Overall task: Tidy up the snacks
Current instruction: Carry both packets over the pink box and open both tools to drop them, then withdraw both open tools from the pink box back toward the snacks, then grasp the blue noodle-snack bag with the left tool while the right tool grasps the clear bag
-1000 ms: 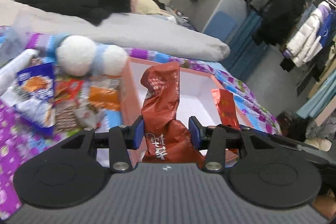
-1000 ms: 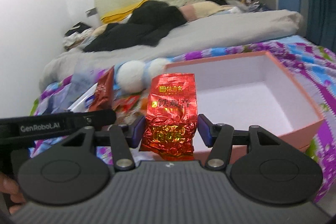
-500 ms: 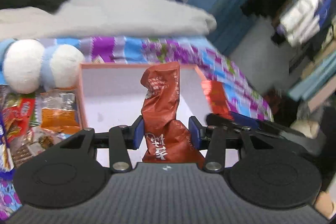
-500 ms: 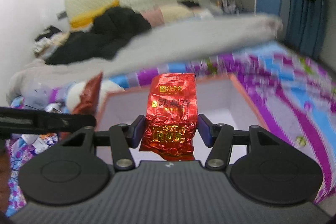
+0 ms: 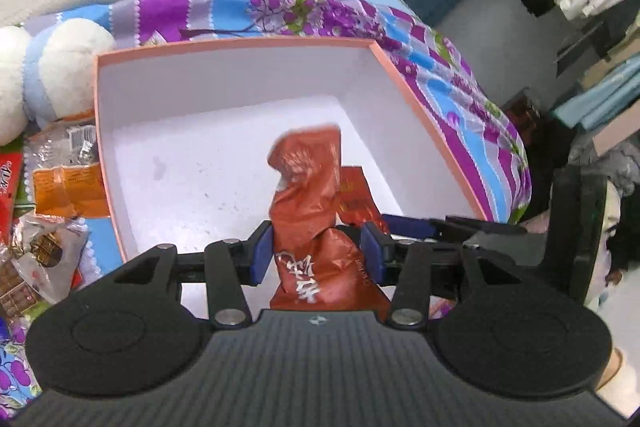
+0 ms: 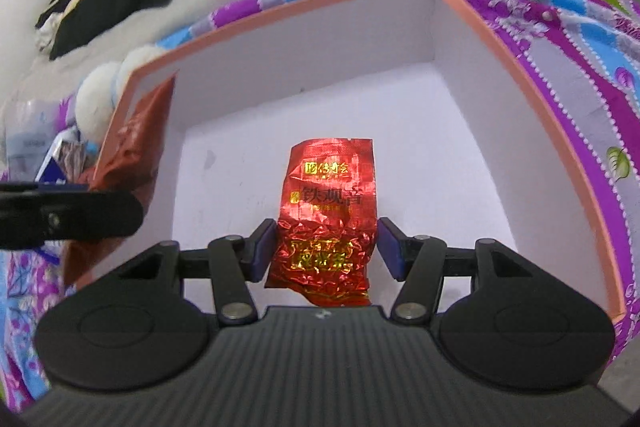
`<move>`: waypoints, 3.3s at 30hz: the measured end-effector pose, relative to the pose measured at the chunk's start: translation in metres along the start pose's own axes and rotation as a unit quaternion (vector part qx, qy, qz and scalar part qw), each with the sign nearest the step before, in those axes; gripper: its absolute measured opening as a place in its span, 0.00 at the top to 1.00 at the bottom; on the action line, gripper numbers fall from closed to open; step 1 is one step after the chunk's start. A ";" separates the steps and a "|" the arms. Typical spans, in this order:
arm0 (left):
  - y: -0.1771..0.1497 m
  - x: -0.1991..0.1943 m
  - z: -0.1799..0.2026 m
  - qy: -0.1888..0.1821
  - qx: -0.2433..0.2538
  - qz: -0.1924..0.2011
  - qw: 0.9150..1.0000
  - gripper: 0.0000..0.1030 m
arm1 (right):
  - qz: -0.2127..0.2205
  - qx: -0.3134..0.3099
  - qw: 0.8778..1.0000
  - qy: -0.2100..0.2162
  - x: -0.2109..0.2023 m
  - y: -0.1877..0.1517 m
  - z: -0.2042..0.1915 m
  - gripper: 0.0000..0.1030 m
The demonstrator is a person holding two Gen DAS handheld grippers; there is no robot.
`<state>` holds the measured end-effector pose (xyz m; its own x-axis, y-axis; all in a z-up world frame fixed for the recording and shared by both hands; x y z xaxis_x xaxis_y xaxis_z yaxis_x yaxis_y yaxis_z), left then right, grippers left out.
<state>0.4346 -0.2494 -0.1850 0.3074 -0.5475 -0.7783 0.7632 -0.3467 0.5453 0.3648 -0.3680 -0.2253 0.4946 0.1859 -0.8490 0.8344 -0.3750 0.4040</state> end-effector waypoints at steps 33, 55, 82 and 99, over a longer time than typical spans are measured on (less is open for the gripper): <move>-0.067 -0.179 -0.007 0.118 0.035 0.174 0.977 0.27 | 0.173 -0.069 0.980 0.064 -0.120 -0.040 -0.056 0.29; -0.212 -0.231 -0.013 0.182 -0.023 0.214 0.960 0.27 | 0.181 -0.098 0.973 0.107 -0.148 -0.154 -0.097 0.29; -0.306 -0.230 -0.086 0.243 -0.137 0.182 0.943 0.28 | 0.117 -0.121 0.977 0.130 -0.102 -0.222 -0.145 0.30; -0.292 -0.184 -0.172 0.244 -0.158 0.168 0.942 0.28 | 0.114 -0.198 0.966 0.118 -0.036 -0.212 -0.205 0.42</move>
<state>0.2531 0.0829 -0.2546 0.7279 -0.1448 -0.6702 0.6832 0.0703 0.7268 0.2195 -0.1092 -0.2108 0.6788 0.3589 -0.6407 0.7024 -0.0625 0.7091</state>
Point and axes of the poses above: each gripper's, at about its wrist camera, not at the fingertips, and x roughly the way its jaws point, z to its right, y to its top, the point moved 8 cm from there along x, roughly the way its jaws point, and after that the axes turned 14 degrees about x, right-handed, at the moved point
